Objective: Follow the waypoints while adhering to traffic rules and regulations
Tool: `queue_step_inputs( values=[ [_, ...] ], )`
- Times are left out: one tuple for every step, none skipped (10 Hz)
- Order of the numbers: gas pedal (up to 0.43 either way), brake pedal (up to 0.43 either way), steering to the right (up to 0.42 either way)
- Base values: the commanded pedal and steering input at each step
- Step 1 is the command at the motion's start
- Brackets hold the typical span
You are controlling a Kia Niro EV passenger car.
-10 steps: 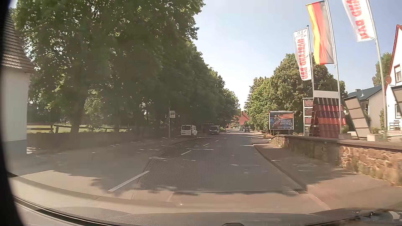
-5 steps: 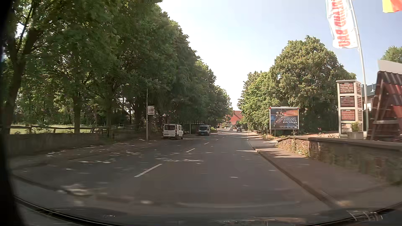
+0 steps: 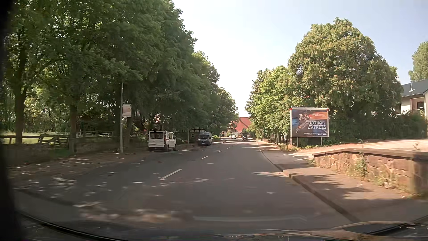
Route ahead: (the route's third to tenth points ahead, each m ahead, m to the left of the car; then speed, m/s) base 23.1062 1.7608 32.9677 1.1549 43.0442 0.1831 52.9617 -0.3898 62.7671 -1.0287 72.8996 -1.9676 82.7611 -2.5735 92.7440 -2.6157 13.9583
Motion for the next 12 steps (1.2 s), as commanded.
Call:
queue_step_inputs(
  values=[
    [0.098,0.0,0.023],
    [0.098,0.0,0.021],
    [0.098,0.0,0.018],
    [0.098,0.0,0.017],
    [0.098,0.0,0.016],
    [0.098,0.0,0.016],
    [0.098,0.0,0.015],
    [0.098,0.0,0.013],
    [0.11,0.0,0.012],
    [0.11,0.0,0.012],
    [0.11,0.0,0.012],
    [0.11,0.0,0.012]
  ],
)
